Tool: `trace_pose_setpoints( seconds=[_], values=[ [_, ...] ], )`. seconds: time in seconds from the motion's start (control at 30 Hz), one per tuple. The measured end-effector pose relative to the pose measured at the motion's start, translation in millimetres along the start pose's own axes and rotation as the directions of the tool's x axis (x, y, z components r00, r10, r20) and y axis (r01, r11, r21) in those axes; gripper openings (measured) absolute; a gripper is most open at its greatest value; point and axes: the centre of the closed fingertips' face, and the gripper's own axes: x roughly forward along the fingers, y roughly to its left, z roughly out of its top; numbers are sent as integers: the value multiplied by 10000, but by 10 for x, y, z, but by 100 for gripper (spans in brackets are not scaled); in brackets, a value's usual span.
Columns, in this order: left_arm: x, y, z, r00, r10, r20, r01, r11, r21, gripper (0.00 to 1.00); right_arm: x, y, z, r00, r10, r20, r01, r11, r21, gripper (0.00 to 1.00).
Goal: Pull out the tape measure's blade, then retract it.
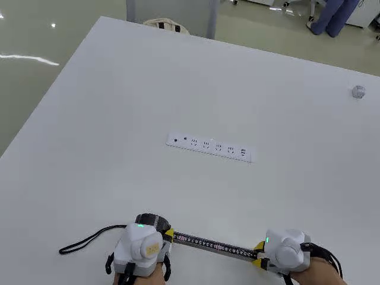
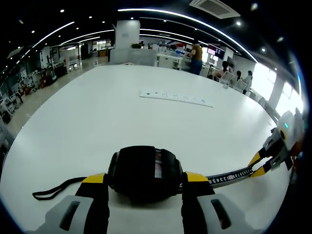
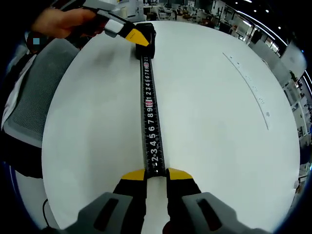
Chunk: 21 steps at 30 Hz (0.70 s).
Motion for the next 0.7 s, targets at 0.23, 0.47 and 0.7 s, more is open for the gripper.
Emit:
trace_pose_setpoints(
  seconds=[0.23, 0.47, 0.7],
  values=[
    [3, 2, 2, 10000, -17, 17, 17, 10000, -13, 56, 33, 7, 43, 9999, 126, 40, -126, 9999, 34, 15],
    [-5, 0, 6, 10000, -18, -15, 18, 10000, -16, 56, 47, 10, 86, 9999, 109, 68, -109, 9999, -24, 15],
    [-1, 0, 3, 10000, -19, -14, 19, 10000, -6, 56, 50, 13, 107, 9999, 99, 89, -98, 9999, -82, 15]
  ],
)
